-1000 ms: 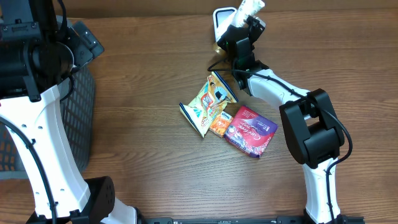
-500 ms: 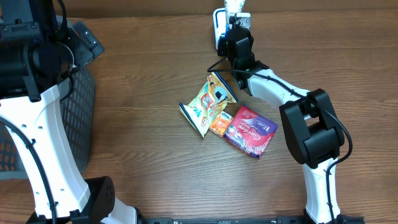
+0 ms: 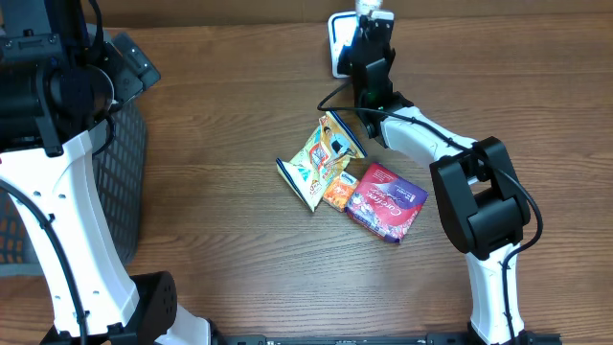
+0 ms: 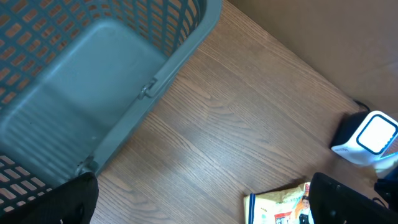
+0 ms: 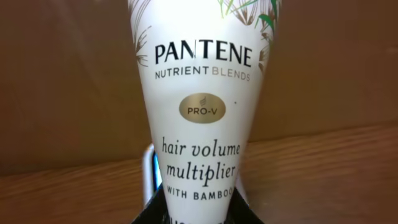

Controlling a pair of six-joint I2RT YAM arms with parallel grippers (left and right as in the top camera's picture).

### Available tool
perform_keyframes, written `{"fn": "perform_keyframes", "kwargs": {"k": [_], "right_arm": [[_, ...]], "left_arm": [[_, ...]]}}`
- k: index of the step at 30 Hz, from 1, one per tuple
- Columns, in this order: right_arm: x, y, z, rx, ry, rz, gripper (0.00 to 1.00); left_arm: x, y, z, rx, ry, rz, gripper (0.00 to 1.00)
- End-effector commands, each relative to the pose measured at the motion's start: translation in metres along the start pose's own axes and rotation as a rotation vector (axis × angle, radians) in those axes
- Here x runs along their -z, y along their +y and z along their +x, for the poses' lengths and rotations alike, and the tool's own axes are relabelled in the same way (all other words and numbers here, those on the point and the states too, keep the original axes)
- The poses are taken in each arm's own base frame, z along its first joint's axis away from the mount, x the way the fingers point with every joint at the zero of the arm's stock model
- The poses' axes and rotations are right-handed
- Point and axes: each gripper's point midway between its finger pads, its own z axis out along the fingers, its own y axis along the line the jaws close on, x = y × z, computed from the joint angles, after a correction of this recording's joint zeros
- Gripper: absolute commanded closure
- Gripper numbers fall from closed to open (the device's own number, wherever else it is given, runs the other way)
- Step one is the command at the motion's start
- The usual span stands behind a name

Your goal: Scan the item barcode

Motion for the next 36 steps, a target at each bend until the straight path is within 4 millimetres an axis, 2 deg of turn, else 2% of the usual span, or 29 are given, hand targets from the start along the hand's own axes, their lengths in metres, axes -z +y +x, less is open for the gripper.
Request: {"fn": "perform_keyframes", "kwargs": {"k": [1, 4, 6, 9, 11, 14, 15, 16, 20, 24, 28, 36], "right_arm": [[0.024, -0.018, -0.089, -0.074, -0.161, 0.113, 0.97], [0.033, -0.044, -0.112, -0.081, -0.148, 0.162, 0.97], [0.039, -0.074, -0.124, -0.139, -0.127, 0.217, 0.97], [0.047, -0.135, -0.136, -0.247, -0.085, 0.327, 0.96], [0.054, -0.183, -0.137, -0.296, -0.040, 0.408, 0.96], [0.064, -0.251, -0.127, -0.329, 0.046, 0.525, 0.97], [0.070, -0.282, -0.118, -0.345, 0.087, 0.585, 0.96], [0.076, -0.304, -0.111, -0.355, 0.120, 0.633, 0.96], [0.117, -0.401, -0.075, -0.457, 0.239, 0.871, 0.96], [0.154, -0.469, -0.049, -0.519, 0.329, 1.014, 0.96], [0.173, -0.513, -0.021, -0.630, 0.389, 1.038, 0.96], [0.194, -0.574, 0.026, -0.741, 0.436, 1.113, 0.96]], "left_arm": [[-0.001, 0.001, 0.000, -0.013, 0.003, -0.008, 0.00], [-0.001, 0.001, 0.000, -0.013, 0.003, -0.008, 0.00], [-0.001, 0.001, 0.000, -0.013, 0.003, -0.008, 0.00], [-0.001, 0.001, 0.000, -0.013, 0.003, -0.008, 0.00], [-0.001, 0.001, 0.000, -0.013, 0.003, -0.008, 0.00], [-0.001, 0.001, 0.000, -0.012, 0.003, -0.008, 0.00], [-0.001, 0.001, 0.000, -0.012, 0.003, -0.008, 0.00], [-0.001, 0.001, 0.000, -0.013, 0.003, -0.008, 0.00], [-0.001, 0.001, 0.000, -0.012, 0.003, -0.008, 0.00], [-0.001, 0.001, 0.000, -0.013, 0.003, -0.008, 0.00], [-0.001, 0.001, 0.000, -0.013, 0.003, -0.008, 0.00], [-0.001, 0.001, 0.000, -0.012, 0.003, -0.008, 0.00]]}}
